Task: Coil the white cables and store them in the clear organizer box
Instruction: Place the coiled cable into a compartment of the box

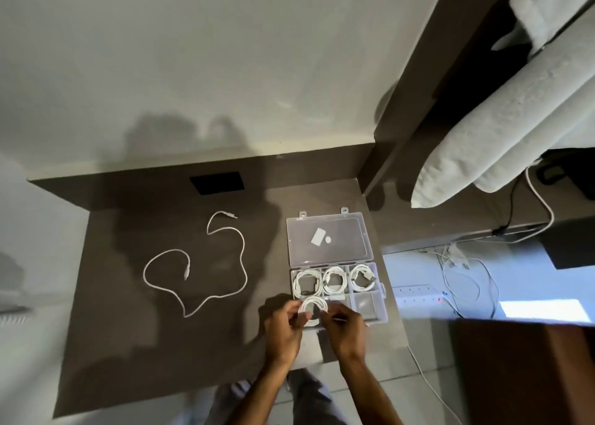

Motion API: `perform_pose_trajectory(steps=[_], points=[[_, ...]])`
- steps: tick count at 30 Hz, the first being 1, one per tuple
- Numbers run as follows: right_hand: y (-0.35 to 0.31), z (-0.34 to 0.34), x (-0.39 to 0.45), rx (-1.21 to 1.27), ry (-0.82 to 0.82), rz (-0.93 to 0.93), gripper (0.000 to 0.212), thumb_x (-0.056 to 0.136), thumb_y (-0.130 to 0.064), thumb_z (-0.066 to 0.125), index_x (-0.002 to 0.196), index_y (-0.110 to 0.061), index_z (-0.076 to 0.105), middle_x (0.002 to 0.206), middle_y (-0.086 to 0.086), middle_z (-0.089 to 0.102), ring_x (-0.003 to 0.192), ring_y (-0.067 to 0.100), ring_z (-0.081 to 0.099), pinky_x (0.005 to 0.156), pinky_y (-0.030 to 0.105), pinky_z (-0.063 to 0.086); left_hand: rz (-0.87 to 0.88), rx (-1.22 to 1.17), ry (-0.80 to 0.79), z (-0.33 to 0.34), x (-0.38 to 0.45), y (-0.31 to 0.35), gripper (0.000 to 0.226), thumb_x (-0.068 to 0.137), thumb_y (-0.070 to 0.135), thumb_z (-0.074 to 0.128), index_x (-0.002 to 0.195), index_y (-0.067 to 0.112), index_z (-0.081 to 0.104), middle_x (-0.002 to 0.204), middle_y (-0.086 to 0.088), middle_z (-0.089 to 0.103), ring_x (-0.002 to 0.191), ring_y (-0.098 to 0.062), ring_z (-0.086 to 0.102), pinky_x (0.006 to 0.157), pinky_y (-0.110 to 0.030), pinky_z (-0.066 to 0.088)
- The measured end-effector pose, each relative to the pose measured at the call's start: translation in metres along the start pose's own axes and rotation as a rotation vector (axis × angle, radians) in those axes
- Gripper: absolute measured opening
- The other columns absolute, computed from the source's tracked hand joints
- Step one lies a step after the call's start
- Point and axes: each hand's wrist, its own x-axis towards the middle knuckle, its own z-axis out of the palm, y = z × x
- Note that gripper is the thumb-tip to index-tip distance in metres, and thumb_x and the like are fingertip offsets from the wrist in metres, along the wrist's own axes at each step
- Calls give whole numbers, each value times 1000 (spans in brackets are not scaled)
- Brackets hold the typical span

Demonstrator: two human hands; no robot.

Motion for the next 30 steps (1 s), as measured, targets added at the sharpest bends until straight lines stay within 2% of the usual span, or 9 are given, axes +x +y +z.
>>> perform_pose_trajectory(steps=[4,7,10,12,15,17,22,25,30], points=[[-2,1,0,-111,11,-20,14,92,-27,85,100,-15,84,95,-2,84,88,13,76,83,21,55,101,240,91,-1,-6,3,21,92,33,72,111,25,71,102,8,80,93,-11,75,86,-31,60],[1,4,-2,-148,31,-27,16,92,-25,85,102,-14,79,95,2,84,87,18,79,81,28,62,150,379,107,-1,-11,5,22,93,34,71,112,24,68,104,4,78,93,-16,74,82,-30,59],[5,9,-5,-223,68,-65,11,94,-24,82,100,-17,75,93,2,84,84,20,80,78,34,68,199,486,105,2,-11,0,28,93,32,69,120,22,70,124,3,68,110,-14,67,95,-26,55],[7,12,-7,-312,111,-116,10,96,-23,80,104,-20,77,104,4,81,87,21,80,77,39,69,205,500,94,3,-9,-5,29,94,34,68,121,24,71,130,5,56,115,-10,62,100,-25,53],[9,16,-7,-399,131,-172,17,97,-22,78,114,-21,79,124,4,71,96,24,79,78,40,69,200,540,79,4,-6,-13,32,95,38,65,124,27,69,124,6,54,108,-8,63,94,-26,56],[9,18,-7,-458,106,-208,19,95,-22,80,114,-20,80,126,3,69,96,24,79,76,40,69,201,591,94,5,-3,-16,33,94,40,65,125,30,65,124,5,54,104,-11,65,91,-28,57],[5,18,-13,-639,-30,-300,40,67,-10,97,103,-23,83,114,2,73,86,22,81,58,33,67,180,667,150,10,0,-20,37,91,41,65,121,24,53,122,2,55,104,-18,65,86,-32,58],[6,18,-13,-686,7,-365,54,47,-4,102,95,-22,83,105,6,77,72,25,81,43,33,61,206,714,174,11,-1,-24,31,90,36,69,116,28,56,119,2,56,93,-18,68,77,-33,59],[16,22,-6,-683,-51,-416,59,65,-5,96,119,-21,76,112,9,71,80,25,78,48,34,64,235,796,128,11,-2,-24,26,94,42,62,117,30,64,113,1,59,96,-16,65,79,-33,59]])
